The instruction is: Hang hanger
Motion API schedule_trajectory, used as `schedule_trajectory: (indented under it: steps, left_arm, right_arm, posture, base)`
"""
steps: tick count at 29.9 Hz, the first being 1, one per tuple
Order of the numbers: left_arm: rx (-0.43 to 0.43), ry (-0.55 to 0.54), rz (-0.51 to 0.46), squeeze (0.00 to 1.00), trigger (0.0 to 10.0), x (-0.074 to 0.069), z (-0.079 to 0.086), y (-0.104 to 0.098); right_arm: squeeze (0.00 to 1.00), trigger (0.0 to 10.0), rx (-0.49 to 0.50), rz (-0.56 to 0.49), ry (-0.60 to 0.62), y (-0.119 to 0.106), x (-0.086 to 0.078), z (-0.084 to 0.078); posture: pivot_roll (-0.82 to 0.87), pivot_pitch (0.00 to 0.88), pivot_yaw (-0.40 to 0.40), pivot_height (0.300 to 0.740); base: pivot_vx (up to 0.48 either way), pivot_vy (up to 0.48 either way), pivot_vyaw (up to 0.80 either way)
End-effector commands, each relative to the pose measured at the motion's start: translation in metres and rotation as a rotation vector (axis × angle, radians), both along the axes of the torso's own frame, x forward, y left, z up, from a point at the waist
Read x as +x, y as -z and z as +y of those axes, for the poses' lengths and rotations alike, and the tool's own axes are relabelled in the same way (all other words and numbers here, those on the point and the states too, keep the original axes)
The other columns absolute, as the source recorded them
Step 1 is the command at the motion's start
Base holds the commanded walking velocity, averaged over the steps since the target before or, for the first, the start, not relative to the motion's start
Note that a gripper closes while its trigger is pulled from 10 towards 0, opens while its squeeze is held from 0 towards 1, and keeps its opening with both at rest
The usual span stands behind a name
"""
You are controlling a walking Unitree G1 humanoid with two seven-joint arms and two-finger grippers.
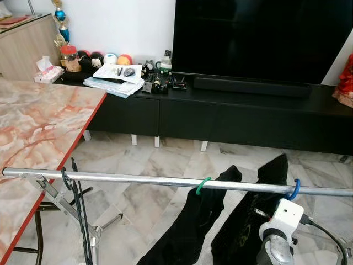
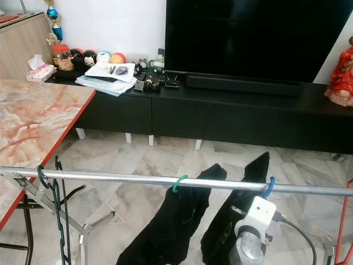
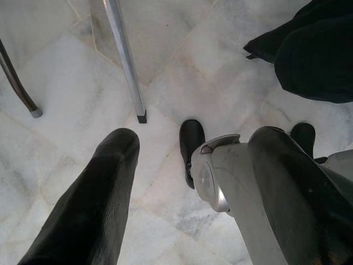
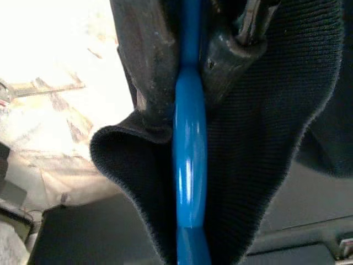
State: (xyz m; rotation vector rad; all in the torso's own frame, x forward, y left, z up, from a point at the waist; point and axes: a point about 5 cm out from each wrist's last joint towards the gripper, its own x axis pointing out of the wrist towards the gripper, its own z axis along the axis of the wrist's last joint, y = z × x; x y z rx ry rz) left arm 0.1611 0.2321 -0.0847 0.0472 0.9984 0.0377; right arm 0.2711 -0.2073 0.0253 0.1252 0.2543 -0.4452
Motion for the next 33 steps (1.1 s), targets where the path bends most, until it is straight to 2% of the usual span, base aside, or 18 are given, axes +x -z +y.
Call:
schedule_trajectory:
  steps: [1, 5, 11, 13, 17, 24, 30, 31, 32, 33]
  left_arm:
    - [0.004, 0.025, 0.025, 0.00, 10.0, -0.003, -0.002, 0.002]
    - [0.005, 0.030, 0.029, 0.00, 10.0, -0.004, -0.002, 0.003]
    - [0.002, 0.035, 0.034, 0.00, 10.0, -0.007, -0.004, 0.004]
    - [0.000, 0.041, 0.040, 0.00, 10.0, -0.009, -0.005, 0.005]
    - [-0.003, 0.045, 0.047, 0.00, 10.0, -0.013, -0.006, 0.007]
    - [-0.007, 0.035, 0.049, 0.00, 10.0, -0.019, -0.010, 0.009]
    - [-0.010, 0.023, 0.049, 0.00, 10.0, -0.021, -0.011, 0.011]
    - [-0.008, 0.028, 0.053, 0.00, 10.0, -0.022, -0.012, 0.011]
    - [-0.006, 0.032, 0.058, 0.00, 10.0, -0.023, -0.012, 0.011]
    - [-0.005, 0.034, 0.061, 0.00, 10.0, -0.024, -0.013, 0.012]
  right_arm:
    - [0.00, 0.0, -0.060, -0.083, -0.021, -0.018, 0.006, -0.004]
    - [0.00, 0.0, -0.074, -0.082, -0.058, -0.018, 0.004, 0.000]
    - [0.00, 0.0, -0.124, -0.057, -0.133, -0.013, -0.008, 0.002]
    - [0.00, 0.0, -0.158, -0.034, -0.164, -0.010, -0.016, 0.000]
    - [0.00, 0.0, -0.164, -0.018, -0.166, -0.007, -0.029, -0.005]
    - [0.00, 0.0, -0.117, 0.063, -0.174, 0.007, -0.052, -0.006]
    - [0.00, 0.0, -0.098, 0.080, -0.198, 0.010, -0.050, -0.004]
    - [0.00, 0.2, -0.091, 0.077, -0.194, 0.010, -0.048, -0.005]
    - [0.00, 2.1, -0.081, 0.075, -0.186, 0.010, -0.047, -0.006]
    - [0.00, 4.8, -0.074, 0.075, -0.176, 0.010, -0.046, -0.008]
  posture:
    - [0.15, 0.000, -0.057, 0.740]
    - [0.14, 0.000, -0.055, 0.740]
    - [0.12, 0.000, -0.051, 0.740]
    - [0.10, 0.000, -0.047, 0.740]
    - [0.09, 0.000, -0.047, 0.740]
    - [0.11, 0.000, -0.071, 0.740]
    - [0.12, 0.000, -0.071, 0.740]
    - [0.11, 0.000, -0.063, 0.740]
    - [0.10, 0.000, -0.061, 0.740]
    - [0.10, 0.000, -0.061, 0.740]
  base:
    - [0.000, 0.000, 0.00]
    - [0.000, 0.000, 0.00]
    - [0.000, 0.000, 0.00]
    - [0.000, 0.000, 0.00]
    - [0.000, 0.000, 0.00]
    - [0.000, 0.000, 0.00]
    - [0.000, 0.000, 0.00]
    - [0.000, 0.000, 0.00]
    - [0.000, 0.000, 0.00]
    - [0.000, 0.000, 0.00]
